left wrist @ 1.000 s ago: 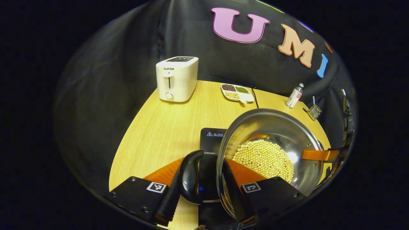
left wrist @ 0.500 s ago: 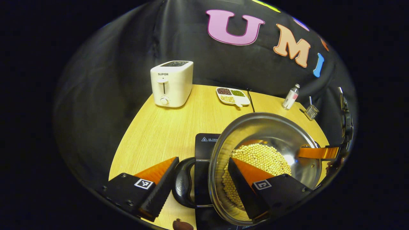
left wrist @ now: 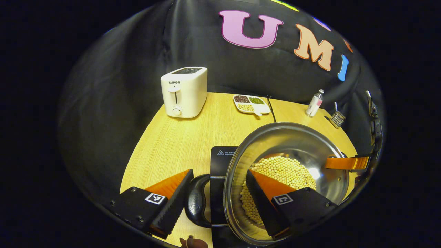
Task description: First push the handle of the pot to place it horizontally, then grasp the pot with both hands and set it on the induction cooktop.
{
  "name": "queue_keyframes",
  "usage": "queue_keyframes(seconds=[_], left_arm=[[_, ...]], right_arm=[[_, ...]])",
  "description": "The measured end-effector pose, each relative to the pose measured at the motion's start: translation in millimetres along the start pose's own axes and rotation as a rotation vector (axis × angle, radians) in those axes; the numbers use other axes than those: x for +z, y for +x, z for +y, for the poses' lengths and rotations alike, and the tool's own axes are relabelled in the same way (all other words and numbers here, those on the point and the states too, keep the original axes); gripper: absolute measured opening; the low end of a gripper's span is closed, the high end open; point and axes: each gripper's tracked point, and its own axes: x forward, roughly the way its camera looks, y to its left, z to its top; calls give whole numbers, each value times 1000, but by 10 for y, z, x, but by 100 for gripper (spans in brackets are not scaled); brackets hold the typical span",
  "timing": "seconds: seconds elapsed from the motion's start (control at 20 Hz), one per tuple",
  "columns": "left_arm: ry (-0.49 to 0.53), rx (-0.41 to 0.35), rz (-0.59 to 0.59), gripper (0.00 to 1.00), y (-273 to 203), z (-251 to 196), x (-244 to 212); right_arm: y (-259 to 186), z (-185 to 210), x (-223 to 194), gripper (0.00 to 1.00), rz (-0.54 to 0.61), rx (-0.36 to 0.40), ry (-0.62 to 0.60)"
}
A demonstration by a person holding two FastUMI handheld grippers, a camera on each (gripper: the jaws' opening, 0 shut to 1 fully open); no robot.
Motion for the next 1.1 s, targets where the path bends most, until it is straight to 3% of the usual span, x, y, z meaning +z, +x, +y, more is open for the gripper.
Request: queue_keyframes(seconds=[0.05, 0.1, 0.15, 0.2, 0.4, 0.5, 0.55, 0.6, 0.65, 0.7, 0.75, 0.9, 0.95, 1.05, 1.1], left_arm=[[3, 2, -7, 98, 1, 7, 18], [6, 5, -13, 98, -1, 13, 31], [11, 7, -21, 98, -9, 18, 58], [17, 6, -32, 98, -27, 15, 84], [48, -5, -77, 98, -66, -24, 214], [61, 4, -140, 98, -138, -21, 357], [68, 9, -195, 98, -189, -21, 495], [74, 18, -246, 97, -273, -28, 614], [88, 27, -296, 97, -376, -39, 735], [104, 34, -347, 97, -481, -66, 860], [119, 46, -388, 97, -623, -114, 973], [144, 59, -486, 97, -1044, -335, 1218], [147, 62, -516, 96, -1200, -446, 1297], [166, 55, -584, 94, -1544, -744, 1423], [172, 50, -613, 96, -1688, -912, 1469]], right_arm=[[-3, 2, 13, 100, -5, 1, 0], [-10, 4, 26, 94, -7, 2, 1], [-19, 5, 38, 100, -14, 2, 3], [-31, -1, 65, 94, -25, 0, 2], [-87, 6, 220, 94, -85, 5, -4], [-179, 48, 356, 94, -137, 25, -1], [-249, 69, 448, 100, -176, 37, -9], [-339, 102, 563, 94, -223, 57, -21], [-453, 169, 678, 100, -270, 82, -39], [-575, 239, 795, 100, -323, 113, -64], [-709, 301, 886, 94, -370, 139, -87], [-1137, 394, 1091, 100, -489, 204, -139], [-1314, 369, 1158, 94, -530, 214, -160], [-1693, 295, 1264, 93, -617, 232, -228], [-1883, 250, 1312, 100, -661, 239, -264]])
